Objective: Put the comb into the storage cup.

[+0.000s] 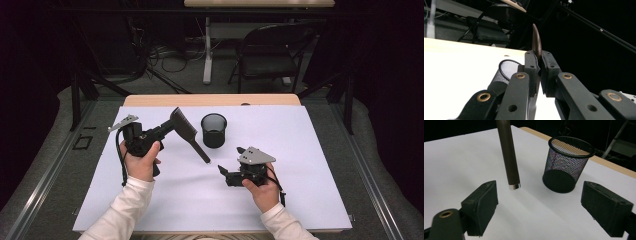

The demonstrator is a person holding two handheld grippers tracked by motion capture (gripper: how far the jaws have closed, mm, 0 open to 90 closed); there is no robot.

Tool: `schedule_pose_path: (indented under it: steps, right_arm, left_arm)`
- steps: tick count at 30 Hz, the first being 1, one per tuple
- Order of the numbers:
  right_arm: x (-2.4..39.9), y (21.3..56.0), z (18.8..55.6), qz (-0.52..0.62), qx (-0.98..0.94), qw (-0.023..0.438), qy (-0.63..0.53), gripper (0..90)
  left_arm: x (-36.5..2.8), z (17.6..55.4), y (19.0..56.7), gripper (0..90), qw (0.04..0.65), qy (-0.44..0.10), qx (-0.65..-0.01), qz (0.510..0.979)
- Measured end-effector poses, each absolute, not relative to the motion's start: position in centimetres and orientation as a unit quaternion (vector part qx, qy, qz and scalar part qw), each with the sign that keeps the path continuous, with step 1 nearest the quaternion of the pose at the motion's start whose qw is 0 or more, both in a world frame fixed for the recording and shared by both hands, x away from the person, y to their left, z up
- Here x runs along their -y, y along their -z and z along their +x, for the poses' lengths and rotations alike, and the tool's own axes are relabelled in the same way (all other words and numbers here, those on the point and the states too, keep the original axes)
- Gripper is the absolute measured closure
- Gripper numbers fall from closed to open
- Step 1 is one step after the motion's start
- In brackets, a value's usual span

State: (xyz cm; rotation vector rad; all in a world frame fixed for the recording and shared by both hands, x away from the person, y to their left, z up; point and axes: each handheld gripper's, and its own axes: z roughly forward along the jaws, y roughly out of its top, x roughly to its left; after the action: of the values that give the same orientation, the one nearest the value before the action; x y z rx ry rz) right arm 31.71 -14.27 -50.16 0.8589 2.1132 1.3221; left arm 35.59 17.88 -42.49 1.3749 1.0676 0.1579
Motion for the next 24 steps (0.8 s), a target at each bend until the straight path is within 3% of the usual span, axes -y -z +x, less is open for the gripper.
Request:
schedule_pose_path:
  steps: [12, 24]
  right_arm:
    - [14.2, 50.1, 31.8, 0.319, -0.775, 0.252, -0.483, 0.0]
    - [14.1, 50.2, 31.8, 0.323, -0.775, 0.253, -0.481, 0.0]
  left_arm:
    - [-17.6, 36.3, 40.8, 84.7, 0.633, -0.082, -0.464, 0.614]
    - [-17.2, 37.0, 39.1, 84.7, 0.624, -0.1, -0.458, 0.625]
